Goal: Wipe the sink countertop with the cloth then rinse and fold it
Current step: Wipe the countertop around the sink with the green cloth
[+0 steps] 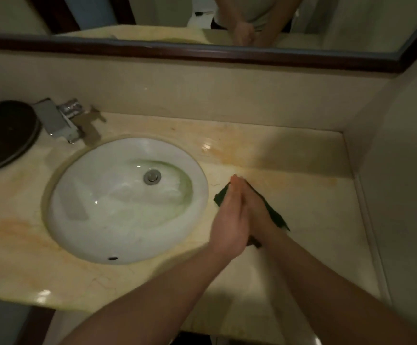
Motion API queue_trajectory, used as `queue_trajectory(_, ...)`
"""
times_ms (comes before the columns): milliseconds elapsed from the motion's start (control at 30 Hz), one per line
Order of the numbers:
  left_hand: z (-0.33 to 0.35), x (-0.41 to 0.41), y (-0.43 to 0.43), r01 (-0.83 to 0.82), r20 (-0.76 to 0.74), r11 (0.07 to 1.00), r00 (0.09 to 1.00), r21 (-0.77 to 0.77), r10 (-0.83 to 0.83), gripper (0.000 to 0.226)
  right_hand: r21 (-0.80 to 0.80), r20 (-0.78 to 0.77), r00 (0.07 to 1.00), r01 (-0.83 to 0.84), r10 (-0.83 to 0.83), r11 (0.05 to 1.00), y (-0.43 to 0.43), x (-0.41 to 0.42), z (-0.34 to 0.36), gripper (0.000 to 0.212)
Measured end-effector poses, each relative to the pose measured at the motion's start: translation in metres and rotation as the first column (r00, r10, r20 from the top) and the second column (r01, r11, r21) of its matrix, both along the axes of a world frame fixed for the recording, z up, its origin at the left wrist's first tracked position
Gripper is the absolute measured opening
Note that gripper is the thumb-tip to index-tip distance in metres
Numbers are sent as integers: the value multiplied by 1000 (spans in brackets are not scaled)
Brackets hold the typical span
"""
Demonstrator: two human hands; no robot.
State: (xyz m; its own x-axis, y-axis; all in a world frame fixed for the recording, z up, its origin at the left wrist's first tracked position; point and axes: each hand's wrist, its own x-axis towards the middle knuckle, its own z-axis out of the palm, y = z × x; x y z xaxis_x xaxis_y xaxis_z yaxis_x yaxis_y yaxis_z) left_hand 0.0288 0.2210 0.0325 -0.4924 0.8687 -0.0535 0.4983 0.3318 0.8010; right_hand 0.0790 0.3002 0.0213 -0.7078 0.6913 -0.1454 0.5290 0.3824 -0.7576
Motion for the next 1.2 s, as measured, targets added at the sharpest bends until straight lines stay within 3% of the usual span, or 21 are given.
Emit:
queue_trajectory(67,3,3,24,-74,94,987,992,-141,88,60,-47,-7,983,180,-181,982,23,5,11,39)
queue_trajectory(167,-6,-1,46,5,-127,968,991,-250,-38,65,64,-2,909,415,-416,908,36,22,13,39)
queue_trajectory(233,-17,-23,58,-2,-303,939,947,-344,-109,69,158,20,889,449,-458,879,31,20,9,40)
queue_trajectory(300,-25,-56,69,-18,-437,913,882,-408,-178,70,188,26,904,415,-427,890,23,4,3,45)
queue_trajectory(400,-28,-117,83,-50,-525,917,832,-396,-181,72,243,-5,958,281,-288,929,21,-40,-1,46)
queue_trajectory(667,-34,-243,79,-203,-496,907,868,-369,-7,71,408,170,982,3,-79,913,35,-134,-24,44)
queue_trajectory(800,-32,-298,68,-360,-551,852,828,-379,104,80,494,296,954,-118,-39,861,35,-132,-31,53)
queue_trajectory(967,-32,-373,48,-481,-627,762,769,-434,128,84,492,275,961,-104,-41,864,37,-129,-41,55)
queue_trajectory(1100,-39,-373,51,-555,-637,705,747,-442,188,80,488,243,969,-88,-38,868,37,-131,-40,53)
queue_trajectory(1200,-40,-360,62,-542,-676,713,725,-445,130,79,510,239,971,-100,-29,855,36,-130,-39,52)
